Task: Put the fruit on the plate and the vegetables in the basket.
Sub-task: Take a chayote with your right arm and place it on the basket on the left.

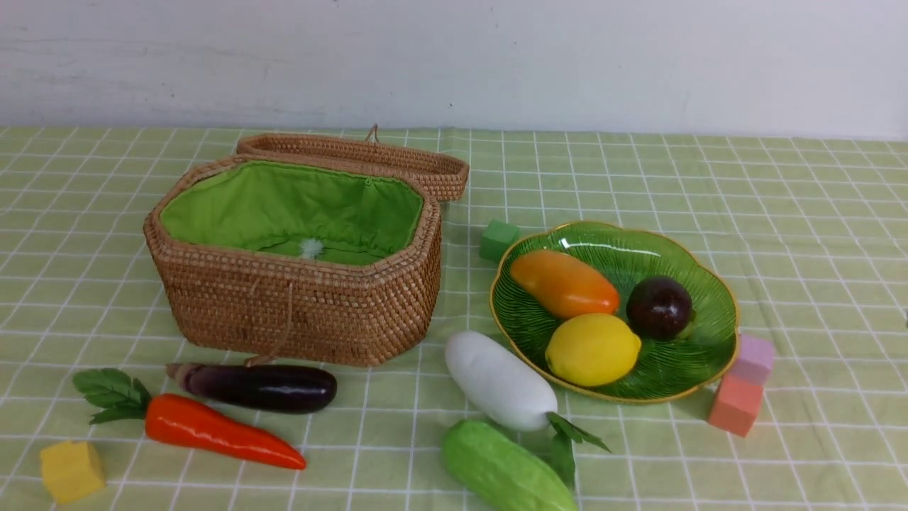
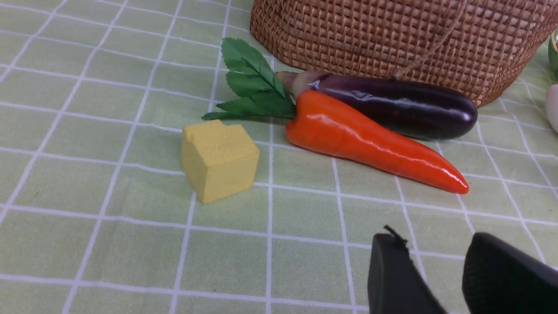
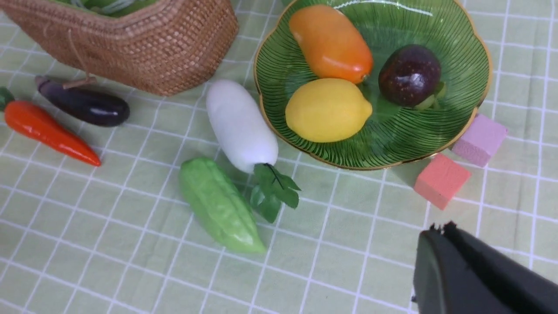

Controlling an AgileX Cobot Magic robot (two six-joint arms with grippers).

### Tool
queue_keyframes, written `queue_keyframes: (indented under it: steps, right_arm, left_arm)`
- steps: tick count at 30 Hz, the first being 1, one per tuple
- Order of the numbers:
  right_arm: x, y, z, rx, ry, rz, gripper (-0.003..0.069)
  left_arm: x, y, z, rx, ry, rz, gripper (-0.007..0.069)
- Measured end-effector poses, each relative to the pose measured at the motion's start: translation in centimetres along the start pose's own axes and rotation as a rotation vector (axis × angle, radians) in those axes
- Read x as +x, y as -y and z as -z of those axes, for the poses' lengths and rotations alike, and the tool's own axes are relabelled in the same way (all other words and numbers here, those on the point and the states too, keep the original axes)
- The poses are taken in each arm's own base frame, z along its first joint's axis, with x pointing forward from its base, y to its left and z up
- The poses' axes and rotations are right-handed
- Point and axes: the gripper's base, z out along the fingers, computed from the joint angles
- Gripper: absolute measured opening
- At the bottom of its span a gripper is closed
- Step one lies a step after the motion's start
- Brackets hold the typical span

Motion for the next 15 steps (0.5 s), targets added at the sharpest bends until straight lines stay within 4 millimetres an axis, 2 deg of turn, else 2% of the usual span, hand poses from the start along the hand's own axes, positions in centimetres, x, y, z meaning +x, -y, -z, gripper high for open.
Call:
queue_keyframes:
  steps: [4, 9, 15]
  right_arm:
    - [4.5, 0.0, 1.8, -0.039, 0.140, 0.007, -0.0014]
    - [9.2, 0.4, 2.8, -0.048, 0.222, 0.022, -0.0008]
    - [12.3, 0.5, 3.8, -0.064, 0.254, 0.039, -0.0005]
  left_arm:
    - [0.0, 0.0, 0.0, 0.000, 0.000, 0.000, 0.0238]
    - [0.0, 0.0, 0.0, 0.000, 0.000, 0.000, 0.0238]
    - [0.0, 0.0, 0.0, 0.000, 0.000, 0.000, 0.0238]
